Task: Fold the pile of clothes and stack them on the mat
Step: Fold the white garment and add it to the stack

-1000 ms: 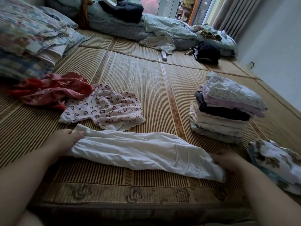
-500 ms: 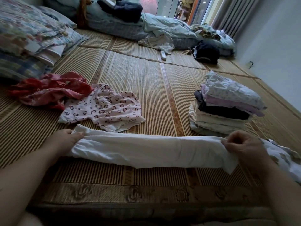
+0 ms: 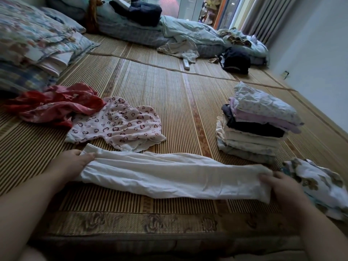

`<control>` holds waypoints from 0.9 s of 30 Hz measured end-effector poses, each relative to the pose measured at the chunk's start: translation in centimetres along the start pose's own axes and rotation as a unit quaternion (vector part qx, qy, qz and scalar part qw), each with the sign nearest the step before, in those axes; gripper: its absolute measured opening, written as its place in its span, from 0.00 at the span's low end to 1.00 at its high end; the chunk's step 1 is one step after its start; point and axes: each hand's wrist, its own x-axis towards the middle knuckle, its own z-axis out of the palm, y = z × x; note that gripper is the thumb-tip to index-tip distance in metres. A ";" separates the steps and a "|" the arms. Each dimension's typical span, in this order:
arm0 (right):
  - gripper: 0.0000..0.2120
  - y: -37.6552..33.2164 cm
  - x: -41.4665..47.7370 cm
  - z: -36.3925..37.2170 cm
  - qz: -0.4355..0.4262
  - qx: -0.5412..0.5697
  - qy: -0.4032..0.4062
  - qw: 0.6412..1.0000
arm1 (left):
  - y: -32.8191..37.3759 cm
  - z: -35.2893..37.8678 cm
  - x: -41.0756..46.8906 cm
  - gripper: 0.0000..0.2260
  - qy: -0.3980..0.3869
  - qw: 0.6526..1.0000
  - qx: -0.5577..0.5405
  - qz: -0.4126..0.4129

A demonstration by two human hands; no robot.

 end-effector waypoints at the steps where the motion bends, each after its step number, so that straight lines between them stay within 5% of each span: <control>1: 0.16 -0.8 -0.6 -0.3 -0.021 0.044 -0.003 0.999 | -0.1 0.0 0.1 0.12 -0.001 1.000 -0.001 -0.001; 5: 0.08 -4.3 -0.9 0.0 -0.100 0.066 0.037 0.992 | 0.4 0.1 -0.2 0.13 0.007 1.000 0.007 -0.001; 9: 0.35 -2.1 4.5 2.3 -0.035 -0.103 0.018 0.994 | 0.6 0.1 -0.6 0.12 0.017 1.000 0.013 0.007; 13: 0.36 -2.7 2.8 4.9 0.085 -0.215 -0.052 0.972 | 0.5 0.1 -0.5 0.12 0.015 1.000 0.010 0.006; 16: 0.25 -2.9 3.5 5.8 0.079 -0.175 -0.054 0.980 | 0.5 0.1 -0.5 0.11 0.014 1.000 0.000 0.009; 19: 0.09 -2.8 4.0 5.3 0.069 -0.005 -0.065 0.995 | 0.8 0.1 -0.7 0.11 0.014 1.000 -0.008 0.010; 22: 0.15 -2.5 4.1 3.4 0.044 0.218 -0.128 0.966 | 0.7 0.1 -0.8 0.12 0.013 1.000 -0.011 0.006; 25: 0.43 -1.4 4.8 1.8 0.009 0.240 -0.105 0.965 | 0.5 0.1 -0.7 0.13 0.014 1.000 -0.018 0.004; 27: 0.28 -1.1 4.3 1.9 0.041 0.206 -0.083 0.974 | 0.6 0.2 -0.7 0.13 0.015 1.000 -0.018 0.004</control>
